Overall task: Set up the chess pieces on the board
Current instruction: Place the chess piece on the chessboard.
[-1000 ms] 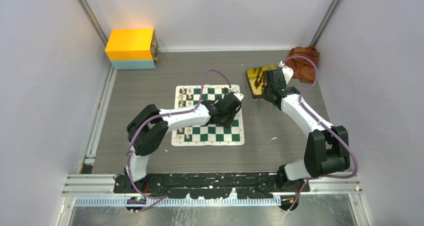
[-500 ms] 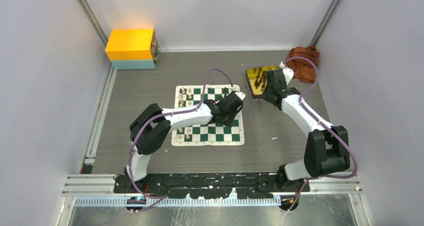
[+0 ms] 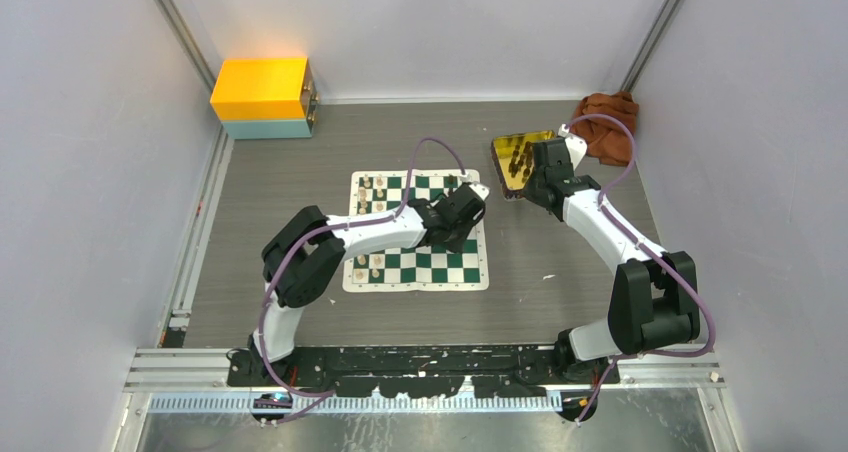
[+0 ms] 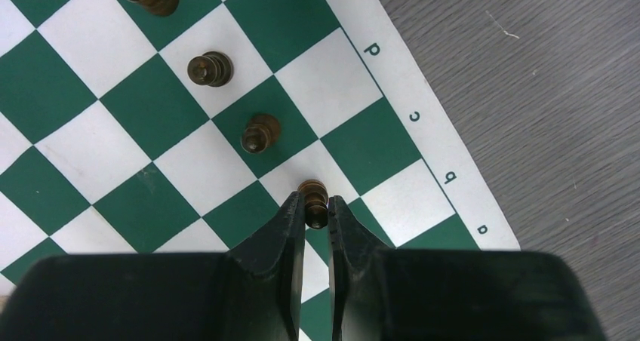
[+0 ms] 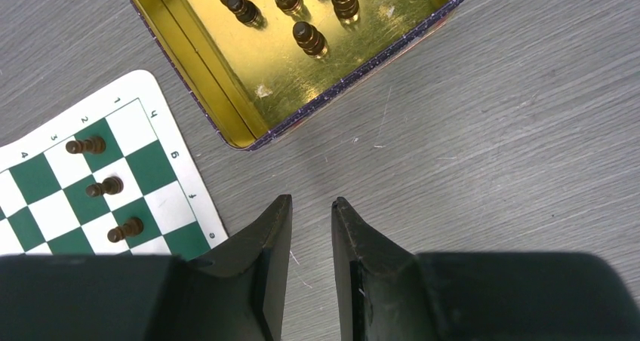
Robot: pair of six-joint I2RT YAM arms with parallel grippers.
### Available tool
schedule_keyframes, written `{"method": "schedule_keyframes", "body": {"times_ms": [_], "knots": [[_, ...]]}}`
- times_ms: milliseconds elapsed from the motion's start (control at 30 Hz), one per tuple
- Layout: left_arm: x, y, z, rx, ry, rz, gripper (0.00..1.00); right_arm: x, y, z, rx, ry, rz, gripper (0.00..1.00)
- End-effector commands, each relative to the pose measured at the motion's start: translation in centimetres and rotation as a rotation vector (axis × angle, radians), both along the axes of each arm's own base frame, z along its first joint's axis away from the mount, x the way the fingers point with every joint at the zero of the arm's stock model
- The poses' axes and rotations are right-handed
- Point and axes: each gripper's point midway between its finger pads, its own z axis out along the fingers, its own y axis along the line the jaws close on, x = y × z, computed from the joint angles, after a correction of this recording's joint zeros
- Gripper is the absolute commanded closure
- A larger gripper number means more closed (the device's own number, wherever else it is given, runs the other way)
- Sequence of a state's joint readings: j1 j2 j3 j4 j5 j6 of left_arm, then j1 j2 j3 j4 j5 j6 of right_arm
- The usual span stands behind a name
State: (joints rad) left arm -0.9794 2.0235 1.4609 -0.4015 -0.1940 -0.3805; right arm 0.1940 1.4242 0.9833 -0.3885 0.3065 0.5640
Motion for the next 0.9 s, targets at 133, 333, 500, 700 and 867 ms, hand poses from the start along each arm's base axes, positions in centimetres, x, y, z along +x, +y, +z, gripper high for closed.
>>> {"method": "schedule_keyframes", "body": {"times_ms": [133,333,500,700,867], "knots": [[1.46,-0.71,1.73,-0.046,-0.041,0.008,0.97,1.00,0.20,2.29,0.031,-0.092,-0.009,0.68],[1.39,-0.61,1.44,-0.045,-0.035,0.011,0.82,1.00,0.20,2.18,0.032,-0.091,-0.009,0.68],[1.22,-0.53,1.37,-0.048,-0.030,0.011,0.72,0.99,0.26,2.00,0.033,-0.088,-0.007,0.68],[1.05,-0.42,1.39,-0.052,-0.025,0.014,0.65,0.98,0.29,1.93,0.036,-0.088,-0.007,0.68],[0.86,-0.28,1.71,-0.058,-0.024,0.017,0.62,0.96,0.35,1.98,0.038,-0.090,-0.005,0.68]]}}
